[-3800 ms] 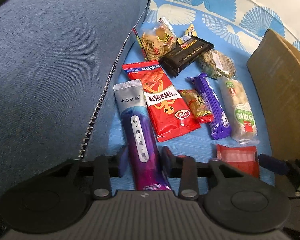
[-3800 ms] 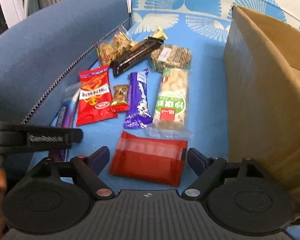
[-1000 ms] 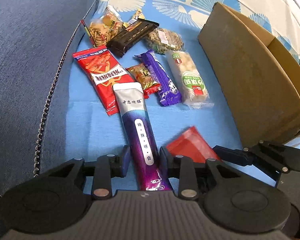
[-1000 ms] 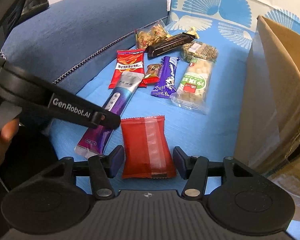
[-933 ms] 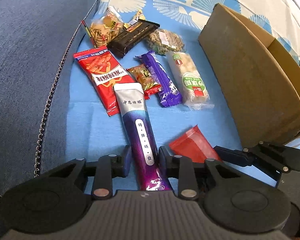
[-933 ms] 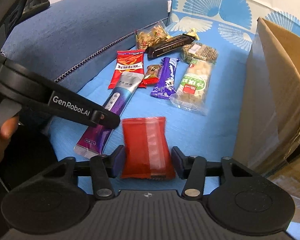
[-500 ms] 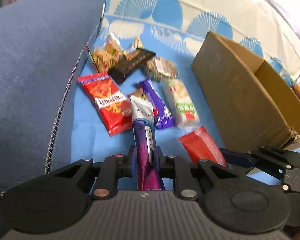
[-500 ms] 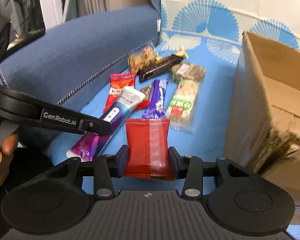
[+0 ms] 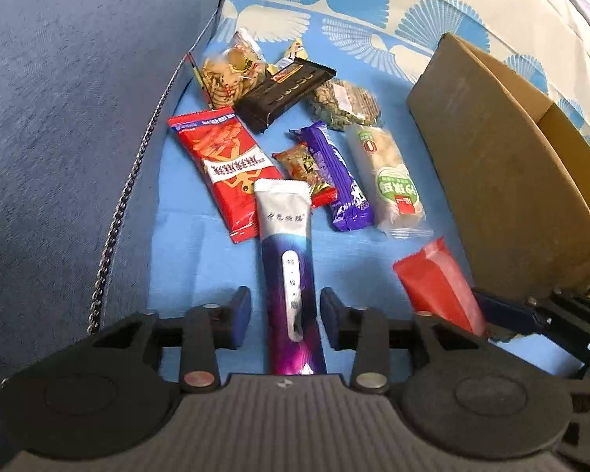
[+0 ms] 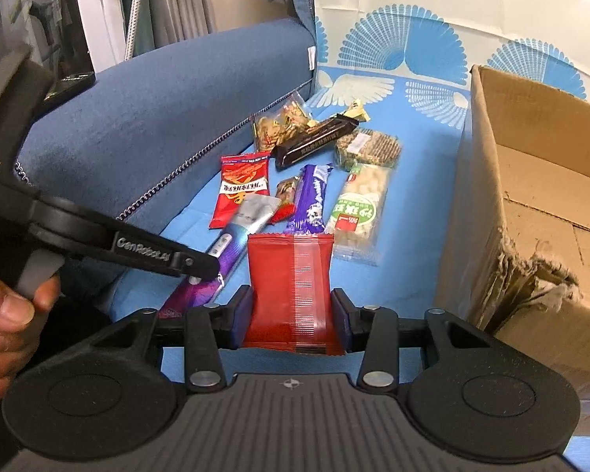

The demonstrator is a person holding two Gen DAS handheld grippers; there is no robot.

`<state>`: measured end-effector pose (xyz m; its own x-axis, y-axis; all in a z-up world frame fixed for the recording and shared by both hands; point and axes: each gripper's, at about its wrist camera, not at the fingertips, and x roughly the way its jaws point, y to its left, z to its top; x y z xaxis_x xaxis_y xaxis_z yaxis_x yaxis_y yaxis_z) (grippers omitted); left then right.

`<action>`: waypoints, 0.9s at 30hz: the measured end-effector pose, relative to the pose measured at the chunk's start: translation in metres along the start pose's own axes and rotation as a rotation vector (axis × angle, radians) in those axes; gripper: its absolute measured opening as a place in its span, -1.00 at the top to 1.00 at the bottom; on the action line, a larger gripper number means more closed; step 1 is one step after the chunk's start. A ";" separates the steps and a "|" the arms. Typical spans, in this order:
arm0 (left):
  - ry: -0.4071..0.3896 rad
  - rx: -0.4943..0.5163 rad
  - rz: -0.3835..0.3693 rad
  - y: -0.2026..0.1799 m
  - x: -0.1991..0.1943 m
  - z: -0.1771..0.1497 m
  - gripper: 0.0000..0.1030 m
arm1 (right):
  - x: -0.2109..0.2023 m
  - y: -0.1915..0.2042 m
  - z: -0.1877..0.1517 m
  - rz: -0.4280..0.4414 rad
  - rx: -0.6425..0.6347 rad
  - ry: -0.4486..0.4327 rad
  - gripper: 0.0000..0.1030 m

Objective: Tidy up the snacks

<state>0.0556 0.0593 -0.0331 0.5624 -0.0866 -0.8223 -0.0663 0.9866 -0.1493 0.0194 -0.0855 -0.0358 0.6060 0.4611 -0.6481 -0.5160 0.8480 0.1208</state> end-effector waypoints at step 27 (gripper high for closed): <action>-0.311 -0.074 -0.095 0.012 -0.044 -0.005 0.59 | -0.031 0.006 0.025 -0.026 0.037 -0.135 0.13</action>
<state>0.0262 0.0742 -0.0010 0.7925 -0.1200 -0.5979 -0.0547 0.9625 -0.2657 0.0127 -0.0879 0.0037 0.6963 0.4678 -0.5444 -0.4779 0.8680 0.1347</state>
